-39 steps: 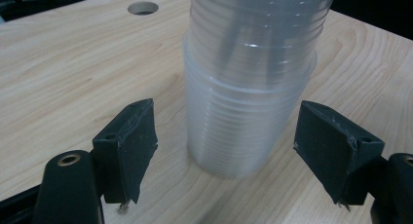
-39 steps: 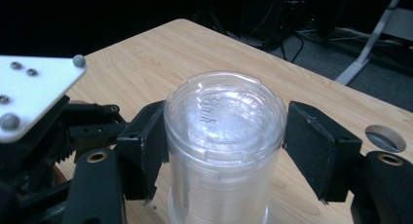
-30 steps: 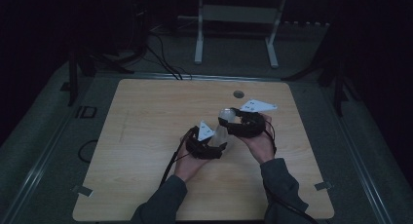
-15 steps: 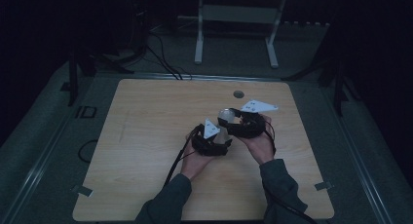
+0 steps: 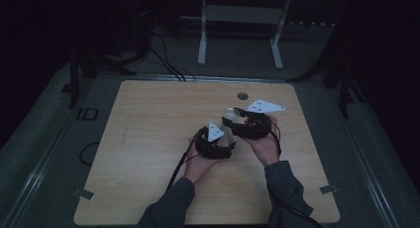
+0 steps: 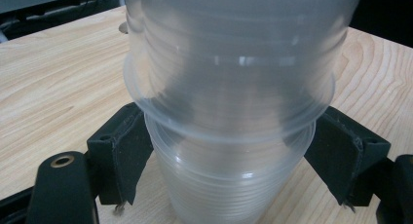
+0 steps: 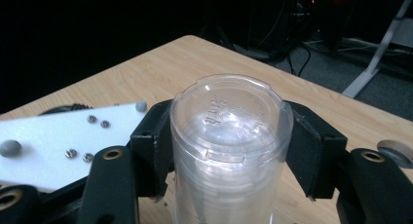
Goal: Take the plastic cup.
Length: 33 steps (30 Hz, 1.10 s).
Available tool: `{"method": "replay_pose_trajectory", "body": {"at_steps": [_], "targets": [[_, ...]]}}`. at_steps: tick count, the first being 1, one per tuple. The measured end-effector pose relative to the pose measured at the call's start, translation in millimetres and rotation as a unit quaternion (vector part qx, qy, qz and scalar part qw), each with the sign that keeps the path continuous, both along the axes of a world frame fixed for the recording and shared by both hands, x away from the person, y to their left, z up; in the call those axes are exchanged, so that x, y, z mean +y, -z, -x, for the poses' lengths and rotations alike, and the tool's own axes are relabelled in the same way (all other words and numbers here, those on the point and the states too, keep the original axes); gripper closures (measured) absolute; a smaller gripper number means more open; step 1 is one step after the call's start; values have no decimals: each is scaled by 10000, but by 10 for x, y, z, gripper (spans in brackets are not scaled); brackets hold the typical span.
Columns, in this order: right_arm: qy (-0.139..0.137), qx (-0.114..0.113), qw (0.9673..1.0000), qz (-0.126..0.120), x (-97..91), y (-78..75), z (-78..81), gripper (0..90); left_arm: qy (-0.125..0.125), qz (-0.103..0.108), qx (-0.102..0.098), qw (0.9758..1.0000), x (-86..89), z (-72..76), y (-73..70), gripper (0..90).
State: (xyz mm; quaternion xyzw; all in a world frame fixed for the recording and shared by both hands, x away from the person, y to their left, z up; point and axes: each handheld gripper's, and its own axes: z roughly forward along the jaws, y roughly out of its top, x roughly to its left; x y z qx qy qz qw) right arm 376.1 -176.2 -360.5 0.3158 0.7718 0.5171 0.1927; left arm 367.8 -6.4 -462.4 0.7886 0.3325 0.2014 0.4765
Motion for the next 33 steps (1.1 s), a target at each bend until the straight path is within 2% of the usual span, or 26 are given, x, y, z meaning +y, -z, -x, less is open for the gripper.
{"method": "replay_pose_trajectory", "body": {"at_steps": [9,14,22,33], "targets": [[29,-121,9997,-223,-36,-150,23,409,-6,-6,31,10000,6,3,-2,208],[37,-193,9995,-265,-42,-220,45,408,38,19,69,10000,10,3,-3,207],[47,-415,9985,-355,-58,-392,90,409,39,143,100,9998,19,2,-20,188],[118,-565,9970,-510,-102,-532,142,409,46,148,44,9999,44,36,-68,179]]}}
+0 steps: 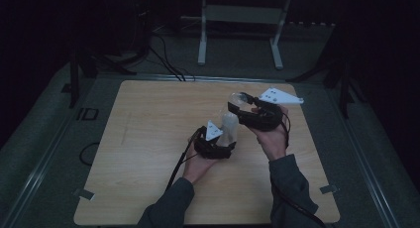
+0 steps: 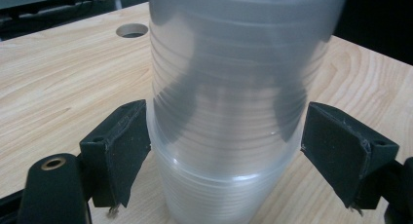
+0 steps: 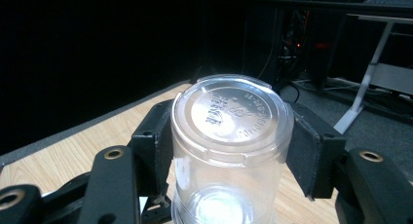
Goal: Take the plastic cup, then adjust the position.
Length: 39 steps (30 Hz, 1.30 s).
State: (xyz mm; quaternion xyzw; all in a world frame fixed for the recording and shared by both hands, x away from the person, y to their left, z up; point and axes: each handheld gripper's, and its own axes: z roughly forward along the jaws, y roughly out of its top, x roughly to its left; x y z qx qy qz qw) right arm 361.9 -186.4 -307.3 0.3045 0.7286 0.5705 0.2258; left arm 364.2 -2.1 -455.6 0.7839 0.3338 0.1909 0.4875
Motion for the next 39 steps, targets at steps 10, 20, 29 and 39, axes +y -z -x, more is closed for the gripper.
{"method": "replay_pose_trajectory", "body": {"at_steps": [10,20,29,39], "targets": [[-38,-34,9996,-282,-112,-103,47,409,-23,35,-68,10000,47,30,-26,179],[42,-175,9993,-335,-205,-179,123,409,-35,56,-134,9999,80,68,-43,179],[199,-169,9990,-351,-367,-156,150,409,-19,123,-112,9999,120,118,-42,180],[392,-111,9983,-405,-546,-79,198,409,-57,155,-139,9998,185,176,-46,209]]}}
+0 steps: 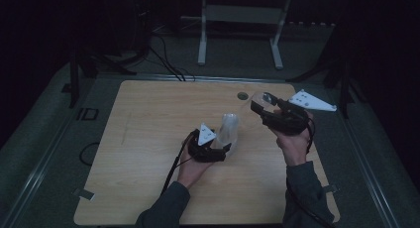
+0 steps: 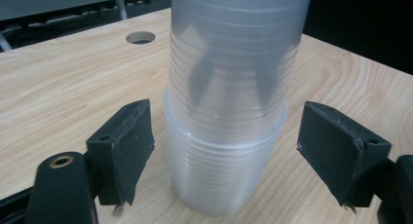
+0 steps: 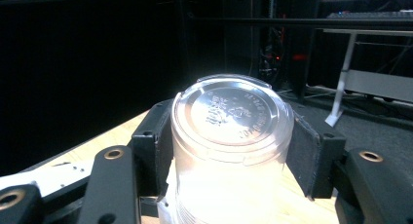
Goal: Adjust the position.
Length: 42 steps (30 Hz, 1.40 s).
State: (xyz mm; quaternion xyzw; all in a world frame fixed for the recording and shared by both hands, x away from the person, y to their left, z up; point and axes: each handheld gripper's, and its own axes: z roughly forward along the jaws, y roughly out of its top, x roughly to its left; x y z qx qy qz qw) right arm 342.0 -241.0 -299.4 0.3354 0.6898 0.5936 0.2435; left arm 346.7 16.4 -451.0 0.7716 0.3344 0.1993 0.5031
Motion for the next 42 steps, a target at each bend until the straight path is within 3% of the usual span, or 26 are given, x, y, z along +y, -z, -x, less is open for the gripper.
{"method": "replay_pose_trajectory", "body": {"at_steps": [9,25,33,42], "targets": [[149,171,9997,-80,-133,148,23,409,20,66,13,10000,63,74,2,228],[239,436,9988,47,-189,414,94,410,184,136,34,9997,99,208,-7,239],[309,706,9970,32,-237,671,162,410,350,125,-58,9993,72,288,-63,258],[391,841,9956,-115,-265,798,209,409,445,123,-155,9988,21,347,-119,255]]}}
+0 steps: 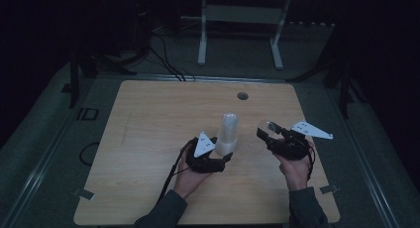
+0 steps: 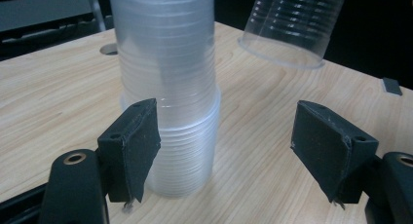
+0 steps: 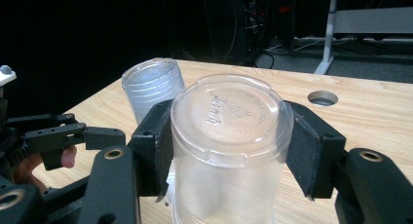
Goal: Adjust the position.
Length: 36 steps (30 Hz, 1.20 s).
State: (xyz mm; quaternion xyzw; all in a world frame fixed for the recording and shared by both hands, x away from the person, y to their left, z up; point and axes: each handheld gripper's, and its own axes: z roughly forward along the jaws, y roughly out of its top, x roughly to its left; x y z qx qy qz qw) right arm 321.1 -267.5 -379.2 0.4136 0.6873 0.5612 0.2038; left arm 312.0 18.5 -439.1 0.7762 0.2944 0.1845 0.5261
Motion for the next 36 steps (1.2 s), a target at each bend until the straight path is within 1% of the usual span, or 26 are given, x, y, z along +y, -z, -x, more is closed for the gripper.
{"method": "replay_pose_trajectory", "body": {"at_steps": [2,9,18,19,20,21,22,23,24,25,26,27,30,33,35,36], "targets": [[7,3,10000,-34,-2,7,14,409,30,11,-9,10000,-19,11,-3,255],[-52,-11,10000,-64,17,35,55,409,184,-53,-38,9998,-91,53,-14,255],[-72,134,9997,-203,10,100,69,409,371,-35,-88,9993,-154,73,-57,255],[-78,146,9995,-253,11,108,68,409,431,-46,-125,9990,-182,76,-69,255],[-100,216,9990,-372,7,125,63,410,435,-52,-133,9990,-188,77,-71,255],[-107,233,9989,-402,5,129,61,409,454,-59,-149,9988,-199,77,-77,255],[-137,283,9982,-510,-1,147,53,409,475,-52,-165,9987,-215,73,-85,254],[-159,322,9978,-565,-5,156,50,410,475,-52,-165,9987,-215,73,-85,255],[-159,322,9978,-565,-5,156,50,410,474,-33,-157,9987,-224,70,-90,255],[-183,383,9969,-660,-12,175,44,410,481,-39,-161,9987,-230,65,-96,255],[-183,383,9969,-660,-12,175,44,410,489,-38,-160,9987,-237,58,-101,255],[-191,428,9961,-752,-22,194,44,410,501,-36,-152,9986,-253,46,-113,255],[-199,465,9953,-825,-29,208,47,410,534,-30,-156,9984,-271,38,-127,254],[-202,532,9937,-969,-46,231,53,410,584,-29,-157,9982,-305,25,-136,250],[-215,552,9927,-1050,-48,243,54,410,681,-21,-168,9975,-346,8,-139,248],[-215,552,9927,-1050,-48,243,54,410,681,-21,-168,9975,-346,8,-139,245]]}}
